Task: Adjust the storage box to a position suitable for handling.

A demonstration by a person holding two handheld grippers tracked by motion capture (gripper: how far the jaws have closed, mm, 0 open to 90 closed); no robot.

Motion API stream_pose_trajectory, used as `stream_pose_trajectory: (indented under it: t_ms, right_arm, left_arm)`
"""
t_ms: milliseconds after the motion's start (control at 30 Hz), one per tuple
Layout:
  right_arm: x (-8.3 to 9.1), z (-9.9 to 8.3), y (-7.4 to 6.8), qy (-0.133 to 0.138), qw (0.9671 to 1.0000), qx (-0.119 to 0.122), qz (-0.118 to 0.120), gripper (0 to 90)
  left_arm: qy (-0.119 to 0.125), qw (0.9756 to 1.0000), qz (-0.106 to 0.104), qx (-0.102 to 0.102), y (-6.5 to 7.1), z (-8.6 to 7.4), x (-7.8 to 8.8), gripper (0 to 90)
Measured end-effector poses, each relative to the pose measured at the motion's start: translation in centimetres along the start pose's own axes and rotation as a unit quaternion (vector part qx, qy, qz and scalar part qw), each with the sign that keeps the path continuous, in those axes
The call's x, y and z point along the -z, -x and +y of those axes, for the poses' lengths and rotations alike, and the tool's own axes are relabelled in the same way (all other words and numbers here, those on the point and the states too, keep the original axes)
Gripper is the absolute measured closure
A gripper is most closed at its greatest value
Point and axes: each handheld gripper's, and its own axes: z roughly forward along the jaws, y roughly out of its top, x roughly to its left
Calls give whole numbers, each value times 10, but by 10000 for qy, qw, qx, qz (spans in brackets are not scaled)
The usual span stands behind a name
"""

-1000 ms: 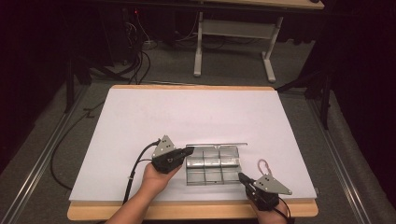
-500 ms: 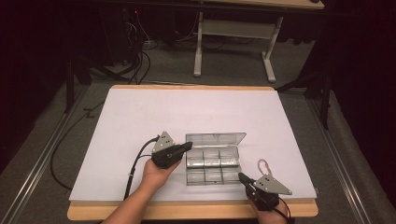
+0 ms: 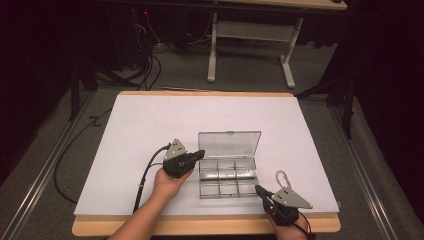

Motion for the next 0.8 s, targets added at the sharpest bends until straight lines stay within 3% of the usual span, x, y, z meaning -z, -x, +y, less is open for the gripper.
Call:
stream_pose_trajectory:
  t_ms: [533,667,800]
  right_arm:
    - [0,0,0,2,10000,-11,-9,897]
    - [-1,0,0,7,10000,-8,-4,897]
    - [0,0,0,10,10000,-11,-8,896]
  left_arm:
    - [-46,9999,109,-105,-1,-2,9,891]
    - [-122,9994,235,-210,-6,-4,21,874]
    - [-227,9984,425,-298,-14,-13,45,841]
